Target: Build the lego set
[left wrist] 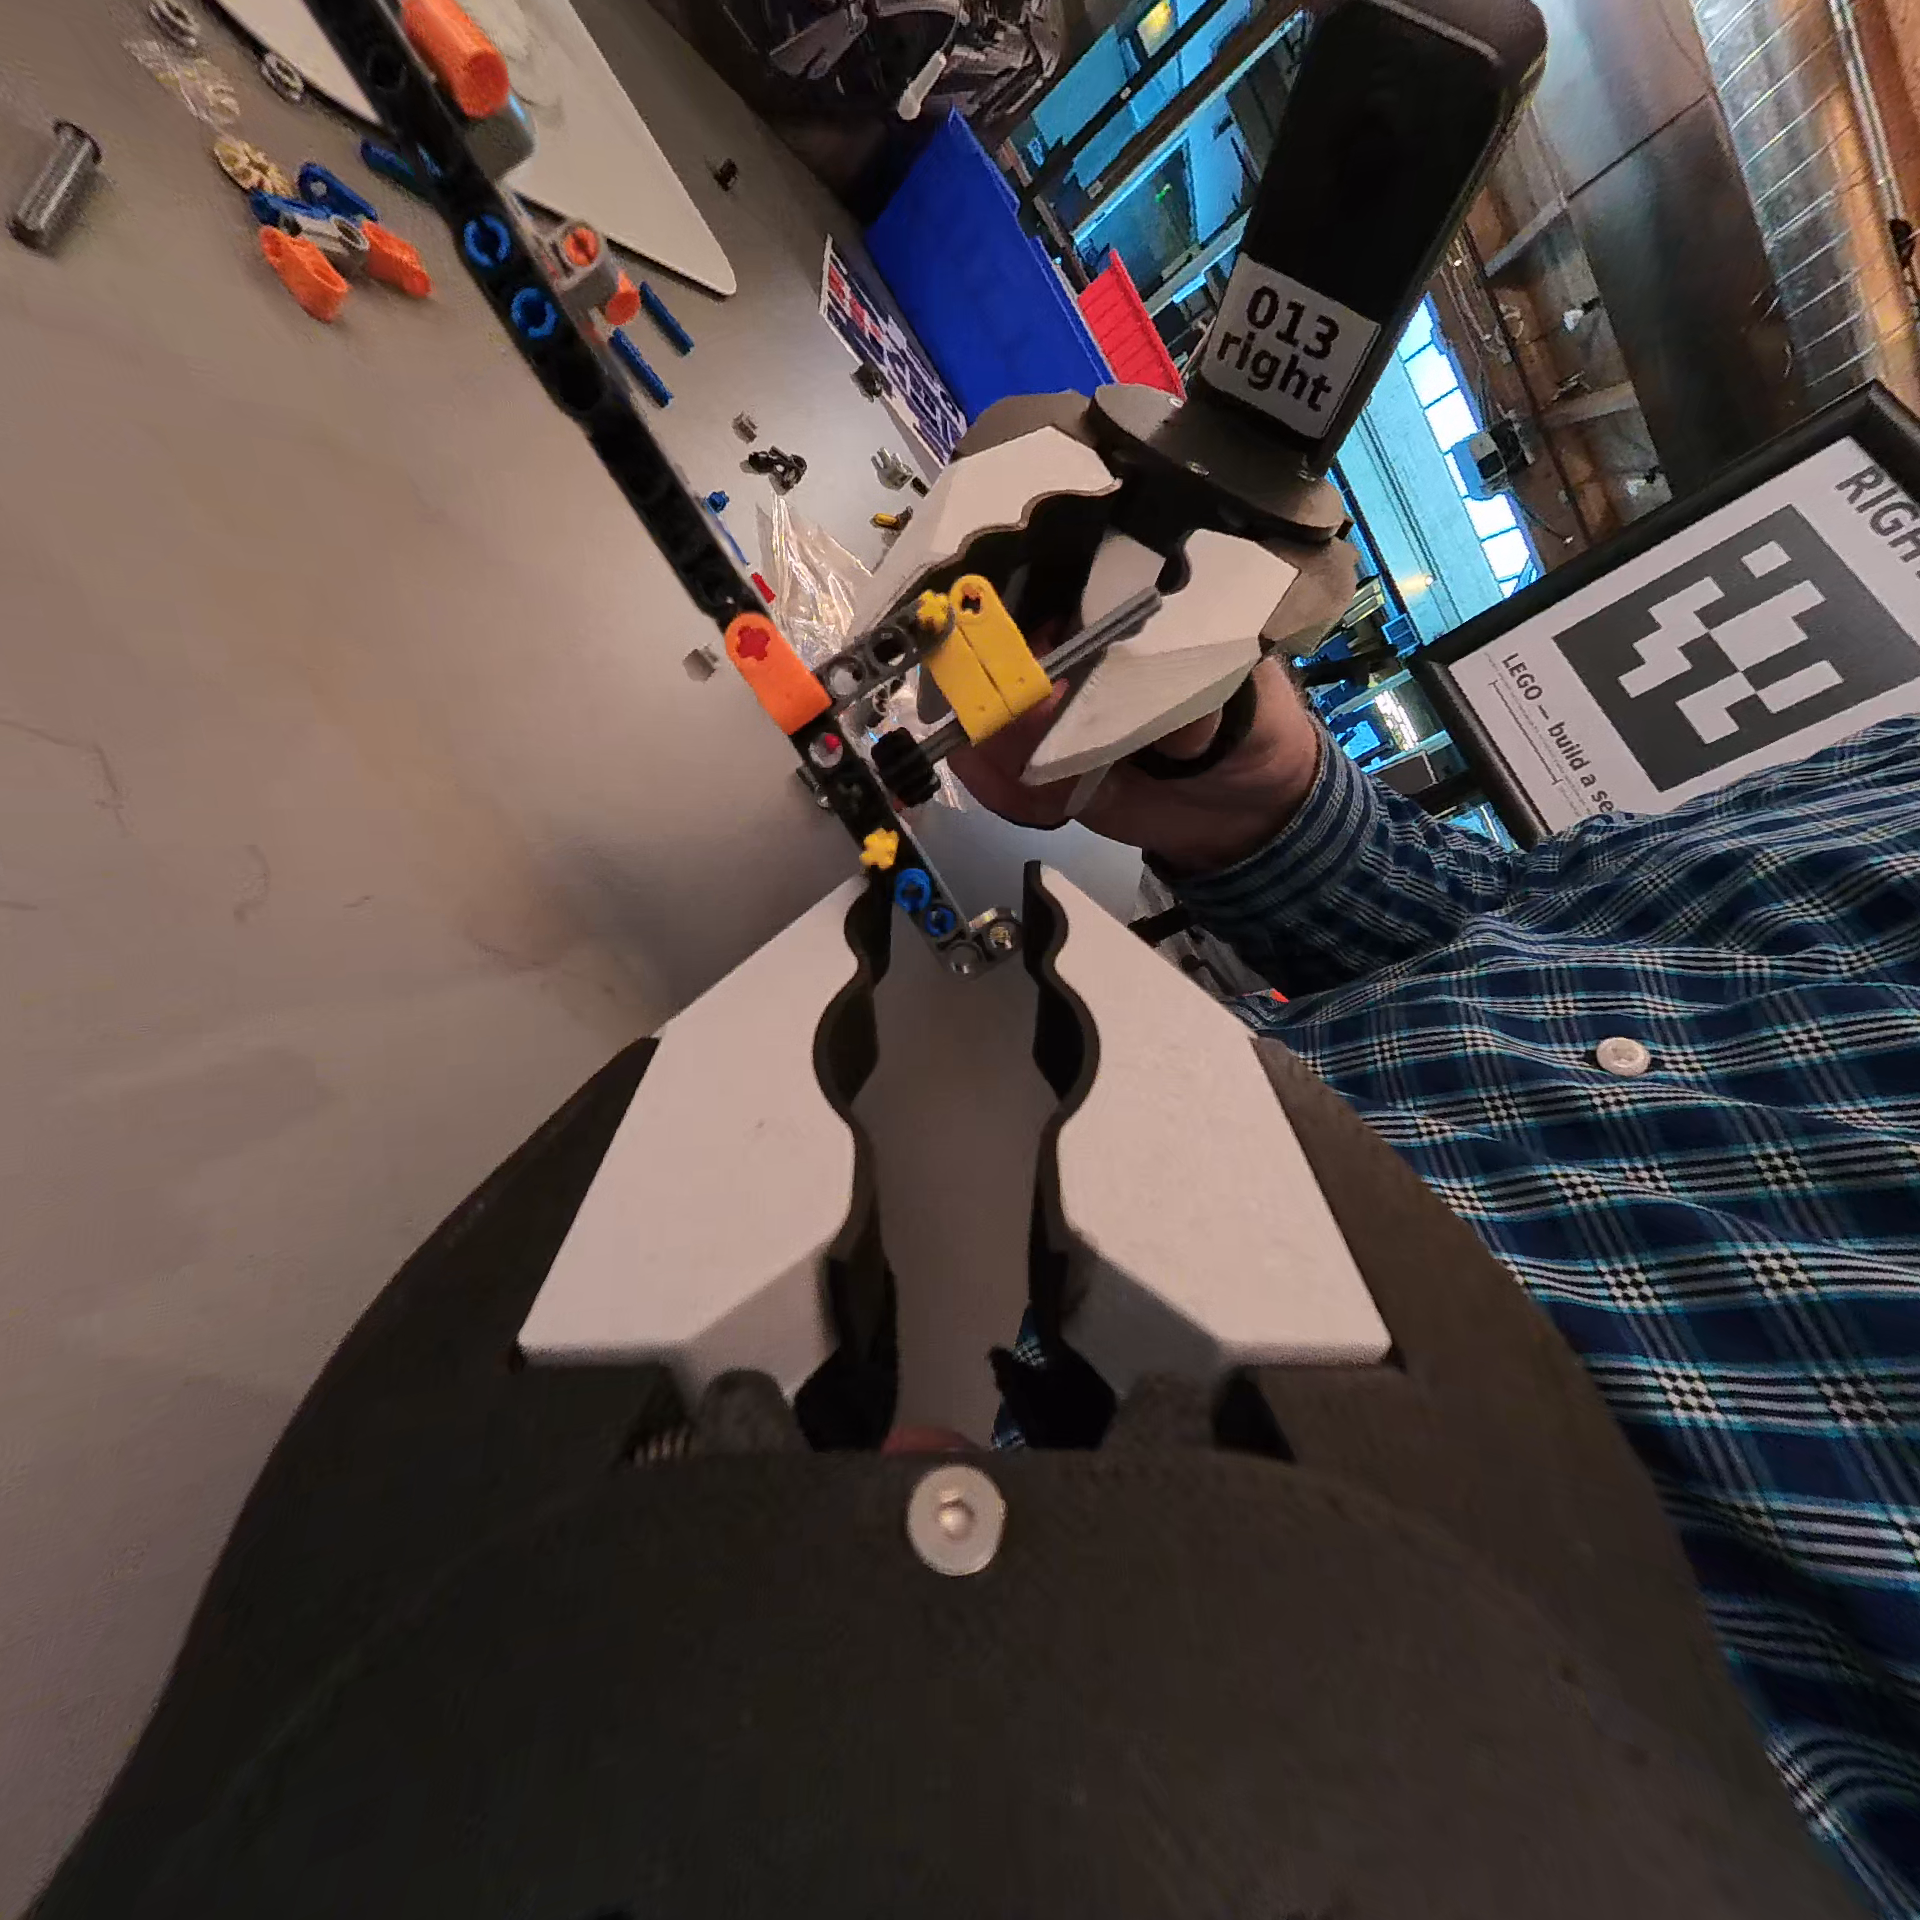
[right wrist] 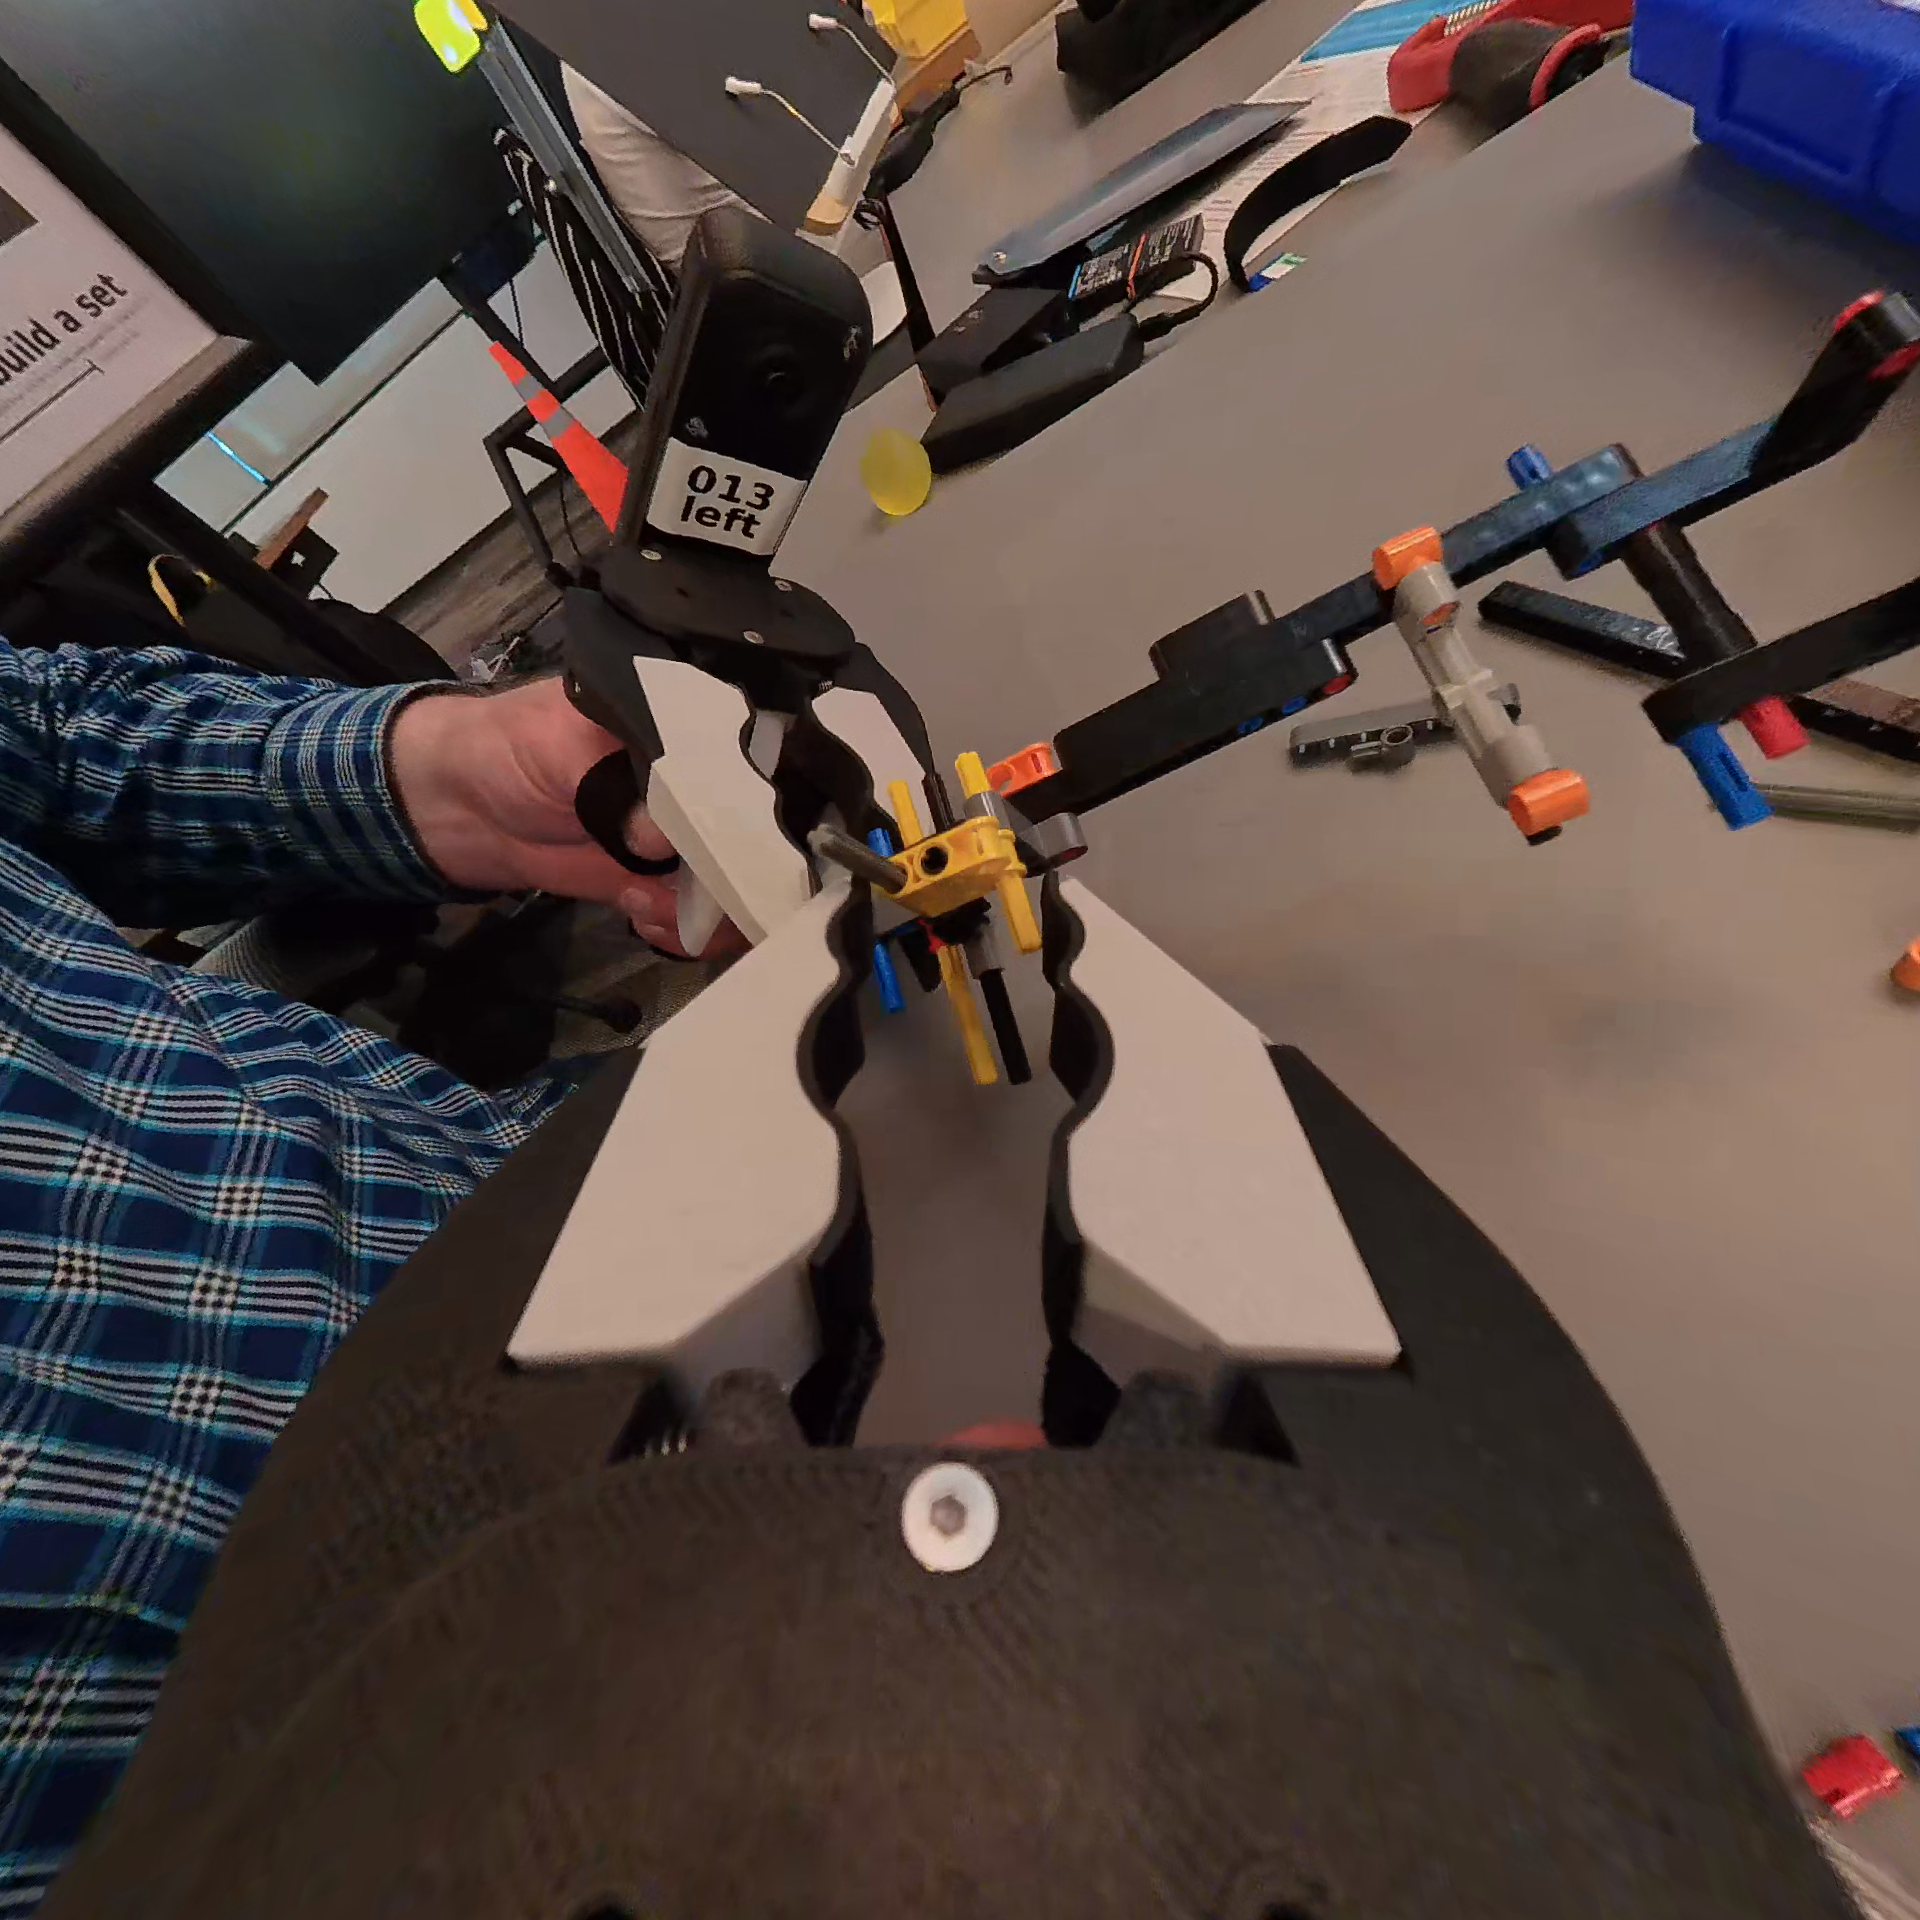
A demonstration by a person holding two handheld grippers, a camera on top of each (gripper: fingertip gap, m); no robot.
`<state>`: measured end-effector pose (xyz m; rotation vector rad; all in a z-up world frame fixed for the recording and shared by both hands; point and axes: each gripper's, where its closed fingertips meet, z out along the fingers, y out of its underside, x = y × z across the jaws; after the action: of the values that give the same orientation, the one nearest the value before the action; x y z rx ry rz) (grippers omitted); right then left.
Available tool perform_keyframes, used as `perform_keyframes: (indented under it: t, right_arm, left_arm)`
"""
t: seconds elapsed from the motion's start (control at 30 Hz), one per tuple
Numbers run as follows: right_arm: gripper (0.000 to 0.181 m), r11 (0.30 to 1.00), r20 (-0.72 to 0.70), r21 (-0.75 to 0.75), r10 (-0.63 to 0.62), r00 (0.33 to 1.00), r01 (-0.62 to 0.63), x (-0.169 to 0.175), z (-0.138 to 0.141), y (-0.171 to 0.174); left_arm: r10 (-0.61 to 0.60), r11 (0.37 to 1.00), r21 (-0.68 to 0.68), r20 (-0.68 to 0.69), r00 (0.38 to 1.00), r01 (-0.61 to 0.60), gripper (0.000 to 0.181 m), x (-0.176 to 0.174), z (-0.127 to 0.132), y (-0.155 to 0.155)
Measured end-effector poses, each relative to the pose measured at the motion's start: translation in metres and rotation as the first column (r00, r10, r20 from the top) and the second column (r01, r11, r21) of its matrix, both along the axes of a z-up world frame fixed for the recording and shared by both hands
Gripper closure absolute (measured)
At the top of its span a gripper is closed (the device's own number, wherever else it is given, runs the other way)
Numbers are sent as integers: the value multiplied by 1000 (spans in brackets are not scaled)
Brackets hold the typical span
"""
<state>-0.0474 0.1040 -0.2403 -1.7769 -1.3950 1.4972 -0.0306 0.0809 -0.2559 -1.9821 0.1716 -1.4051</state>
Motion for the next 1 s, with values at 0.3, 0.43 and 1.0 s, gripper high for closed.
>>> perform_keyframes:
  t: [0.3,0.43,1.0]
  right_arm:
    - [135,992,91,126,9,996,-21,14,-3,6]
    - [135,958,95,286,-58,994,29,19,17,35]
    - [144,446,-79,801,-582,809,400,16,134,256]
  left_arm:
    - [-18,996,-85,-21,1000,16,161,-11,-14,-8]
    - [-28,991,-131,-29,999,24,161,-14,-24,-10]
    - [-6,982,-187,-182,983,-28,122,-42,-43,-18]
